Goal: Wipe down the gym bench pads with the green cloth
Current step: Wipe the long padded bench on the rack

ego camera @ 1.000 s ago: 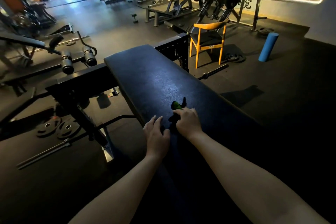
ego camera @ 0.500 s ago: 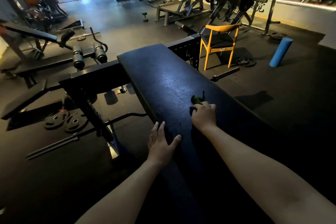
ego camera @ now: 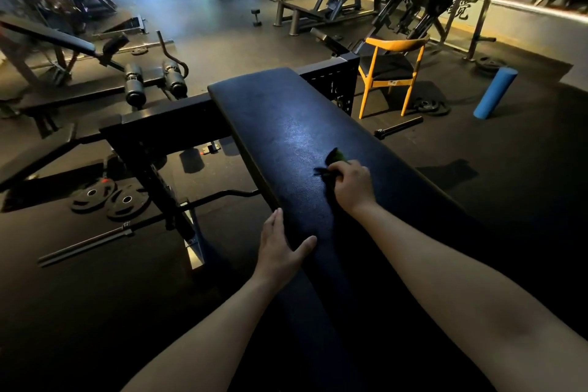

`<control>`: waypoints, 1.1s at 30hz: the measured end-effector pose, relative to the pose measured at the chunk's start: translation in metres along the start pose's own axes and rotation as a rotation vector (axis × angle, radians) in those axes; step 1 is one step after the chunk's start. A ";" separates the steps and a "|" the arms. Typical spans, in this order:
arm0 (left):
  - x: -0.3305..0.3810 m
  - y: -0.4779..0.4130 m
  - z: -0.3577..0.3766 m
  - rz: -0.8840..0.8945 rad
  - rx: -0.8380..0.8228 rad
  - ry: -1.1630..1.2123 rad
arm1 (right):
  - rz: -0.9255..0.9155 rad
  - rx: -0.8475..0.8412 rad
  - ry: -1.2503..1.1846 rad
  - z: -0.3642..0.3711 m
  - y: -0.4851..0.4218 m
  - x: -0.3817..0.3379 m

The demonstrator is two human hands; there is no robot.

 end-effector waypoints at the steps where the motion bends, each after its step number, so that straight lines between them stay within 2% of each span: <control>1: 0.000 0.000 -0.001 -0.002 -0.004 0.004 | 0.055 -0.027 0.018 0.004 -0.005 0.004; 5: 0.000 0.001 -0.002 -0.012 -0.020 0.052 | 0.104 -0.092 0.046 0.024 -0.007 -0.013; 12: -0.007 -0.006 -0.005 -0.060 -0.060 0.321 | -0.228 -0.166 -0.037 0.052 0.023 -0.080; 16: -0.013 -0.010 -0.008 -0.079 -0.041 0.373 | -0.364 -0.230 -0.118 0.055 0.023 -0.095; 20: -0.014 -0.004 -0.005 -0.091 -0.089 0.405 | -0.330 -0.206 -0.128 0.065 -0.011 -0.101; 24: -0.016 -0.004 -0.003 -0.123 -0.098 0.420 | -0.312 -0.337 0.005 0.083 -0.014 -0.101; 28: -0.020 -0.006 -0.010 -0.228 -0.079 0.590 | -0.473 -0.314 0.074 0.073 0.015 -0.100; 30: -0.022 -0.002 -0.017 -0.287 -0.014 0.629 | -0.495 -0.285 0.051 0.064 0.034 -0.095; 33: -0.015 0.009 -0.017 -0.283 0.021 0.692 | -0.477 -0.228 0.013 0.047 0.057 -0.090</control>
Point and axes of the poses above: each hand's wrist, its own y-axis away from the middle knuckle, its own z-axis out of the palm, x = y × z, the point moved 5 cm from there along -y, towards the middle knuckle, and after that the axes turned 10 degrees about -z, right-handed, at the moved point
